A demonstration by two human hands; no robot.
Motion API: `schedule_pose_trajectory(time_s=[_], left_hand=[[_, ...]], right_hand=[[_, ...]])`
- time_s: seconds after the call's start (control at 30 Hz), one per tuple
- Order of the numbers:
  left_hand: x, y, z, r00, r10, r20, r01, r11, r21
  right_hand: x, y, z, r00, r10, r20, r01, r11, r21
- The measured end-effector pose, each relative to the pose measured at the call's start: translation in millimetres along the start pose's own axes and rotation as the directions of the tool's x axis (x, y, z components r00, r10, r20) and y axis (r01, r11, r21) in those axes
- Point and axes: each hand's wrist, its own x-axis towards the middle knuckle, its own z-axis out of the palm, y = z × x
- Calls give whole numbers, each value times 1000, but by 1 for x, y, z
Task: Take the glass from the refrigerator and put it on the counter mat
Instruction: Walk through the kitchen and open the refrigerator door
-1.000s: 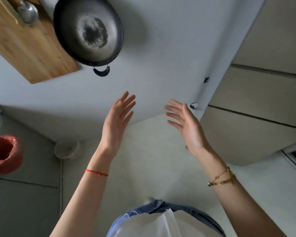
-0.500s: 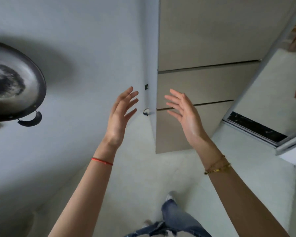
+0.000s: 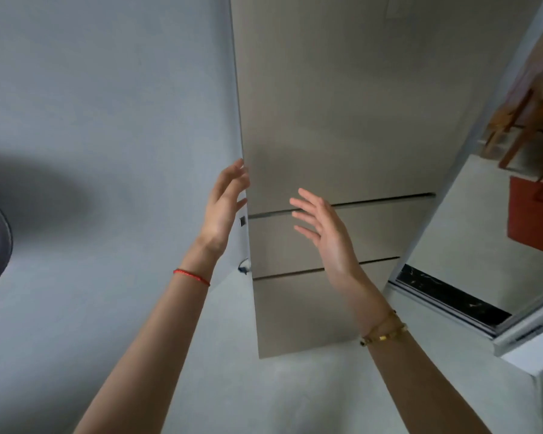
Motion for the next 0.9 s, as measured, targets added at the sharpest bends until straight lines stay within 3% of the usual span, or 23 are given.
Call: schedule_pose_trajectory(time_s=[0.37, 0.9], left_hand=[[75, -3, 16, 992, -20, -123, 35, 992, 119], [110, 9, 14, 993, -110, -37, 114, 979, 168]], right_hand=[[50, -2, -12, 998, -15, 59, 15, 1000, 8], [49, -4, 1, 999, -21, 47, 26, 994, -103]])
